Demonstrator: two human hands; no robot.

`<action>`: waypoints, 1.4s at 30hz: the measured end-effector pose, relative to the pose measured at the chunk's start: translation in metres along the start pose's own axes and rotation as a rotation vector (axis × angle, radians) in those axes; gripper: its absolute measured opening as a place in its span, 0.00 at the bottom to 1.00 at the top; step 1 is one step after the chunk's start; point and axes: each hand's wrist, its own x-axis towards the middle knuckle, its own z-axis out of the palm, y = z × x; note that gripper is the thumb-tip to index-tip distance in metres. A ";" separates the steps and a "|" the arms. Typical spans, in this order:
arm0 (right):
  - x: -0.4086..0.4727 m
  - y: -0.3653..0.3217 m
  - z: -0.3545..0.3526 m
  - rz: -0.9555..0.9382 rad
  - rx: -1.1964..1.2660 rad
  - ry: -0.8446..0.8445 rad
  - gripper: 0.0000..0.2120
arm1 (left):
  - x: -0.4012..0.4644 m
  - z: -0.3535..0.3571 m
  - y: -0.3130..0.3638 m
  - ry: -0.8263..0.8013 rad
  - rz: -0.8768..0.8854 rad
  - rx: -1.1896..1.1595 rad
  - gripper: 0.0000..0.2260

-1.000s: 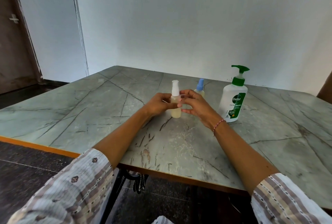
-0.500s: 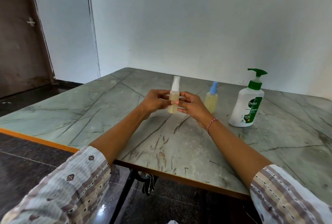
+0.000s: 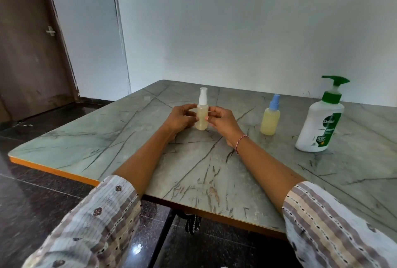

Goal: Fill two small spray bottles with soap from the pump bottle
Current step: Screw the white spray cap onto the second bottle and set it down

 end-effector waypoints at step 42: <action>-0.030 -0.002 -0.050 -0.040 -0.283 0.165 0.15 | -0.026 0.081 0.029 0.156 0.106 0.075 0.14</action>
